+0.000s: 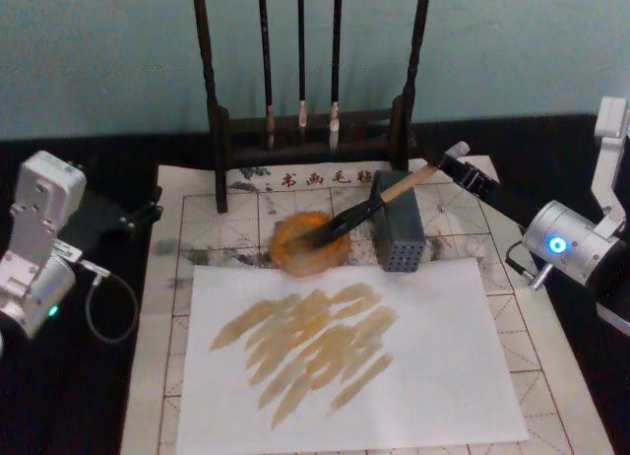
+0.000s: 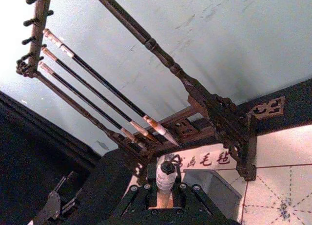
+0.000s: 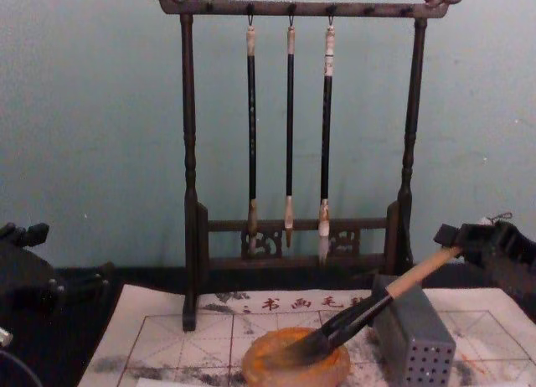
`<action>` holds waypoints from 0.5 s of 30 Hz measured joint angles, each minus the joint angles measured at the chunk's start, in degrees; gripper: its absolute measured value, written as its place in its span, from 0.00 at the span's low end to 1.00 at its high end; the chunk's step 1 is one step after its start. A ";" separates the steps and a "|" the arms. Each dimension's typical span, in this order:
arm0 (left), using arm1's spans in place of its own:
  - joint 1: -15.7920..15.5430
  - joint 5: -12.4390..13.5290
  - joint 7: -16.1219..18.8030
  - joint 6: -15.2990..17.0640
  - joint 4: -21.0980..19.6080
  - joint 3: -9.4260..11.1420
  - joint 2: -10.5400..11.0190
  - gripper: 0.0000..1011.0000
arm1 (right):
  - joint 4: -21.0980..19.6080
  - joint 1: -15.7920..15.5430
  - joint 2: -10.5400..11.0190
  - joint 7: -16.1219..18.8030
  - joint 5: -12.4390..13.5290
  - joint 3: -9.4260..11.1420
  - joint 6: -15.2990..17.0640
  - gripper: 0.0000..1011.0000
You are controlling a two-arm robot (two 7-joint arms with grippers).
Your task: Pick up the brush from the inkstone, write on the paper, then place the brush back to its original position.
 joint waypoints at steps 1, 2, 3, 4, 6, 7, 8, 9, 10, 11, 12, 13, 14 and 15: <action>0.00 0.00 0.00 0.00 0.00 0.00 0.00 0.99 | 0.01 0.00 0.00 0.00 0.00 -0.01 0.00 0.18; 0.00 0.00 0.00 0.00 0.00 0.00 0.00 0.99 | 0.02 0.01 -0.01 0.01 0.00 -0.01 0.00 0.18; 0.00 0.00 0.00 0.00 0.00 0.00 0.00 0.99 | 0.03 0.03 -0.01 0.02 0.00 -0.02 0.00 0.18; 0.00 0.00 0.00 0.00 0.00 0.00 0.00 0.99 | 0.04 0.03 -0.02 0.03 0.00 -0.02 0.00 0.18; 0.00 0.00 0.00 0.00 0.00 0.00 0.00 0.99 | 0.05 0.05 -0.02 0.04 0.00 -0.03 0.00 0.18; 0.00 0.00 0.00 0.00 0.00 0.00 0.00 0.99 | 0.06 0.07 -0.03 0.04 0.00 -0.04 0.00 0.18; 0.00 0.00 0.00 0.00 0.00 0.00 0.00 0.99 | 0.06 0.07 -0.03 0.04 0.00 -0.04 0.00 0.18; 0.00 0.00 0.00 0.00 0.00 0.00 0.00 0.99 | 0.07 0.08 -0.03 0.04 0.00 -0.05 0.00 0.18; 0.00 0.00 0.00 0.00 0.00 0.00 0.00 0.99 | 0.08 0.09 -0.04 0.05 0.00 -0.06 0.00 0.18; 0.00 0.00 0.00 0.00 0.00 0.00 0.00 0.99 | 0.08 0.09 -0.04 0.06 0.00 -0.06 0.00 0.18; 0.00 0.00 0.00 0.00 0.00 0.00 0.00 0.99 | 0.09 0.10 -0.04 0.06 0.00 -0.06 0.00 0.18; 0.00 0.00 0.00 0.00 0.00 0.00 0.00 0.99 | 0.09 0.11 -0.04 0.07 -0.01 -0.07 0.00 0.18; 0.00 0.00 0.00 0.00 0.00 0.00 0.00 0.99 | 0.09 0.11 -0.04 0.07 -0.01 -0.07 0.00 0.18; 0.00 0.00 0.00 0.00 0.00 0.00 0.00 0.99 | 0.11 0.12 -0.04 0.07 -0.01 -0.09 0.00 0.18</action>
